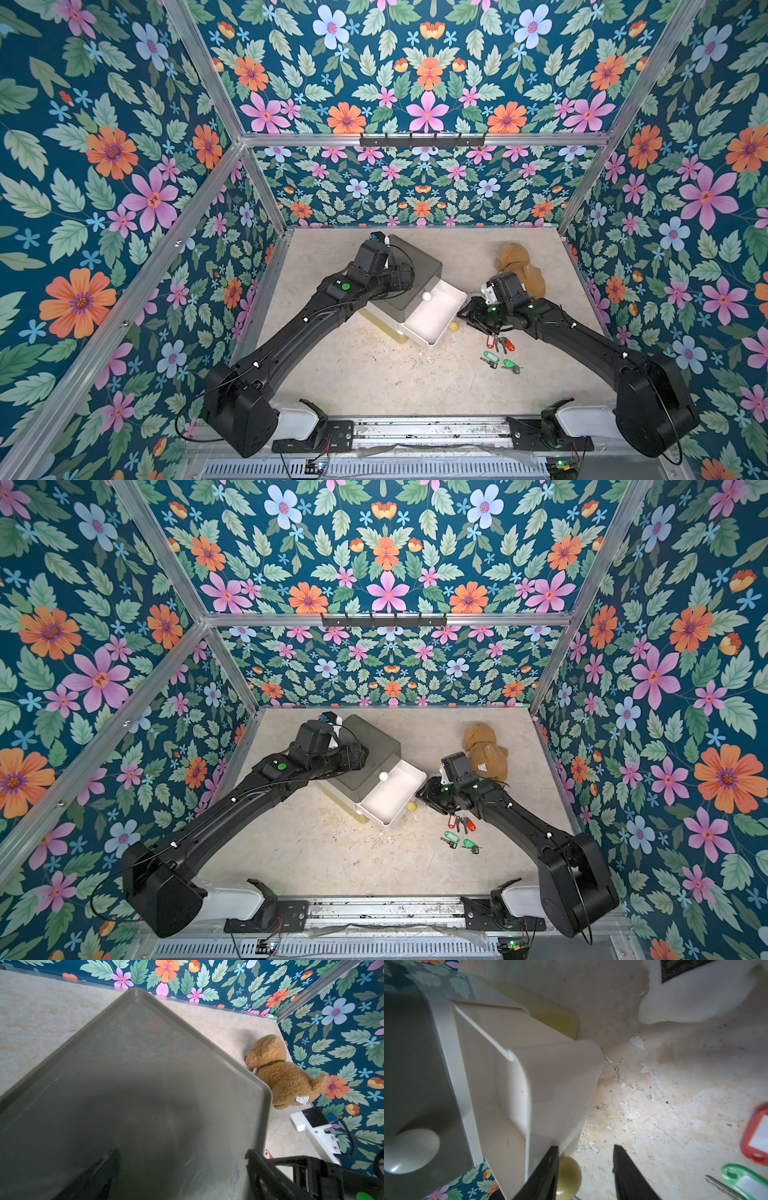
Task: Take the keys out of the drawer
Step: Close the drawer in the storage box.
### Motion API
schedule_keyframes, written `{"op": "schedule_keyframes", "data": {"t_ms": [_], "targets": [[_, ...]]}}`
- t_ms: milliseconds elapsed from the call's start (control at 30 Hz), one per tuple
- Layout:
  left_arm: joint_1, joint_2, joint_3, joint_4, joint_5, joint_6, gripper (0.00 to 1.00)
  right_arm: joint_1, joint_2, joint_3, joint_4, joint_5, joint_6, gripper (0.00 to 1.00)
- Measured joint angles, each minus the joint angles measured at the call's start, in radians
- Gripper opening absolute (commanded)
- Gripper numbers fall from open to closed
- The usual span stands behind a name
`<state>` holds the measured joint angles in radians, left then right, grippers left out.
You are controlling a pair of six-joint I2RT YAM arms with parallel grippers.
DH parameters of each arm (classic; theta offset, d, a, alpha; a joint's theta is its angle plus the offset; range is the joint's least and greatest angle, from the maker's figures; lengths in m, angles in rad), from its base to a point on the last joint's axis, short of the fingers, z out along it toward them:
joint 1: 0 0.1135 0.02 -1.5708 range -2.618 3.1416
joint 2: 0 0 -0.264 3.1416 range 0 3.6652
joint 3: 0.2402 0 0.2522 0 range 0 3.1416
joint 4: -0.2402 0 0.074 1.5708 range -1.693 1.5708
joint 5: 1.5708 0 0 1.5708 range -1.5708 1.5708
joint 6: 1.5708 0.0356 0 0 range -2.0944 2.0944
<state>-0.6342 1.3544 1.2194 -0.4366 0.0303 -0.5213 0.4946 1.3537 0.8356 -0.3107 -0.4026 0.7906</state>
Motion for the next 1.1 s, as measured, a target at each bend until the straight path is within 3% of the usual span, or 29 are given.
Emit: {"op": "schedule_keyframes", "data": {"t_ms": [400,800,1100], "targets": [[0.000,-0.126,-0.014,0.006,0.030,-0.034,0.99,0.044,0.122,0.102,0.067,-0.016,0.018,0.48],[0.000,-0.374,-0.190,0.061,0.021,-0.108,0.99,0.051,0.213,0.147,0.118,-0.048,0.027,0.48],[0.000,-0.451,-0.239,0.038,0.014,-0.152,0.99,0.068,0.290,0.211,0.146,-0.069,0.031,0.49]]}}
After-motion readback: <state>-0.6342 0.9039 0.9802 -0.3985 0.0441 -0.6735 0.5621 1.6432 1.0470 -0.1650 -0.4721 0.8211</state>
